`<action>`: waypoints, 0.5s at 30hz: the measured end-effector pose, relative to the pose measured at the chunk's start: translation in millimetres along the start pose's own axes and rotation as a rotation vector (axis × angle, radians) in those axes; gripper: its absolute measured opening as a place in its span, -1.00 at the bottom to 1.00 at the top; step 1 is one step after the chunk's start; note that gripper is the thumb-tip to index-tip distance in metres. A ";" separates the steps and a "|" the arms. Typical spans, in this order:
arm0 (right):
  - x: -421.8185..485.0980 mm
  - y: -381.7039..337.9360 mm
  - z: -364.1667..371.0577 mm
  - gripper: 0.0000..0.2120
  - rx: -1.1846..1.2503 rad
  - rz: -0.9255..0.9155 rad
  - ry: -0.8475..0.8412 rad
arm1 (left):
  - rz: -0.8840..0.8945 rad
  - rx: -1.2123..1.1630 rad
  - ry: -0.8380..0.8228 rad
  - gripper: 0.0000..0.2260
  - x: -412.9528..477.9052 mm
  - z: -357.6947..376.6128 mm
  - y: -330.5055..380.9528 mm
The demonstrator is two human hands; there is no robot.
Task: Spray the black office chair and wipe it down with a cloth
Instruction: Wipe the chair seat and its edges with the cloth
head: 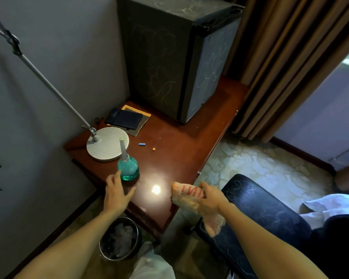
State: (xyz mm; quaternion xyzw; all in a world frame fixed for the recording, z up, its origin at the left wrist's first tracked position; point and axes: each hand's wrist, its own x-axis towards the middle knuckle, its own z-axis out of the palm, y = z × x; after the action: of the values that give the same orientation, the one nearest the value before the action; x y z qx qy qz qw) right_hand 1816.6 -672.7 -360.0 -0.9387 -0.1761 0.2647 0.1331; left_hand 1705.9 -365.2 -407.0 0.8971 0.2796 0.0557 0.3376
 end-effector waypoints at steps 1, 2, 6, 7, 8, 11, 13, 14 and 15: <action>-11.2 7.0 0.0 -0.63 0.011 0.003 0.004 | 0.010 0.030 -0.013 -0.31 -16.5 4.4 1.7; -22.2 14.6 0.5 -0.64 0.023 0.008 0.007 | 0.029 0.053 -0.023 -0.35 -32.2 9.9 4.8; -69.9 47.2 5.6 -0.63 0.044 0.019 -0.001 | 0.174 0.058 -0.093 -0.46 -88.6 40.1 39.3; -82.1 55.6 8.7 -0.64 0.055 0.018 0.004 | 0.229 0.056 -0.138 -0.47 -101.9 50.5 52.1; -93.7 64.1 12.5 -0.67 0.079 0.018 0.015 | 0.294 0.055 -0.190 -0.46 -114.9 61.8 66.2; -129.3 85.0 22.4 -0.72 0.149 0.014 0.037 | 0.502 0.092 -0.345 -0.39 -150.1 98.0 112.1; -151.2 95.5 26.8 -0.69 0.200 0.003 0.049 | 0.624 0.179 -0.393 -0.30 -169.9 120.5 141.6; -161.7 100.0 28.1 -0.66 0.233 -0.001 0.054 | 0.675 0.235 -0.411 -0.28 -179.0 129.1 155.4; -171.4 104.4 29.0 -0.63 0.262 0.004 0.063 | 0.720 0.292 -0.431 -0.29 -187.6 135.9 167.5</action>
State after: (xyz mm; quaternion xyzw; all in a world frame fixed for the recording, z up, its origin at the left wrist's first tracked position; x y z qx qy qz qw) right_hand 1691.3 -831.1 -342.6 -0.9215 -0.1339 0.2560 0.2595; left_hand 1665.8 -647.6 -387.8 0.9667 -0.1225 -0.0585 0.2168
